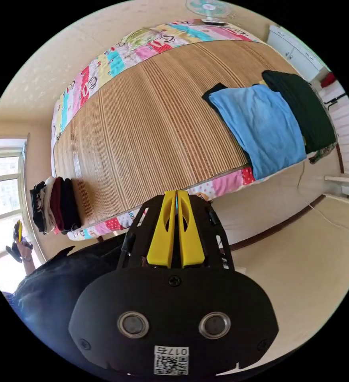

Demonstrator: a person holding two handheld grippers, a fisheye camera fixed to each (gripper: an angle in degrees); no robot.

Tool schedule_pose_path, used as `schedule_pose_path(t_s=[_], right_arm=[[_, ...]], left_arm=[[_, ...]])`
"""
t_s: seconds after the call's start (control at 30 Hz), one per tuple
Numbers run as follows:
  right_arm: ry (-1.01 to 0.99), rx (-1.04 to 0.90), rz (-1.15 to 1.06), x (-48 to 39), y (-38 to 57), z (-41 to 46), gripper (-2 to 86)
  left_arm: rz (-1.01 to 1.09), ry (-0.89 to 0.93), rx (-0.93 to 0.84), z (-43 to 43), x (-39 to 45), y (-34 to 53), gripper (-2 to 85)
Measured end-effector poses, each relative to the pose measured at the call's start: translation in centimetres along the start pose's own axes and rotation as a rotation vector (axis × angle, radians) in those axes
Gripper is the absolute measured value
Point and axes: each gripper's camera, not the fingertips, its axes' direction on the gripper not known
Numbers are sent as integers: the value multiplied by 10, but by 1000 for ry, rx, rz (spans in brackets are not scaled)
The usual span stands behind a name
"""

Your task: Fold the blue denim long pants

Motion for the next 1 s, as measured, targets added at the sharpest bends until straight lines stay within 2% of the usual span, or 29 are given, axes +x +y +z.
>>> schedule_pose_path(t_s=[0.17, 0.27, 0.3, 0.47, 0.57, 0.73, 1.0], right_arm=[[-78, 72, 178, 54, 28, -5, 7], [-131, 88, 242, 86, 40, -10, 9], [-154, 96, 270, 99, 43, -13, 11], [-191, 143, 283, 145, 33, -33, 37], [-163, 136, 237, 158, 6, -44, 56], [-146, 51, 157, 165, -64, -49, 96], [-57, -179, 45, 153, -154, -21, 102]], left_arm=[[328, -35, 202, -35, 147, 14, 49], [371, 76, 392, -52, 219, 48, 33], [375, 115, 403, -53, 232, 54, 30], [363, 509, 286, -39, 337, 96, 50], [380, 629, 223, -34, 382, 124, 51], [433, 597, 209, -37, 428, 166, 52], [258, 541, 109, -11, 429, 202, 56]])
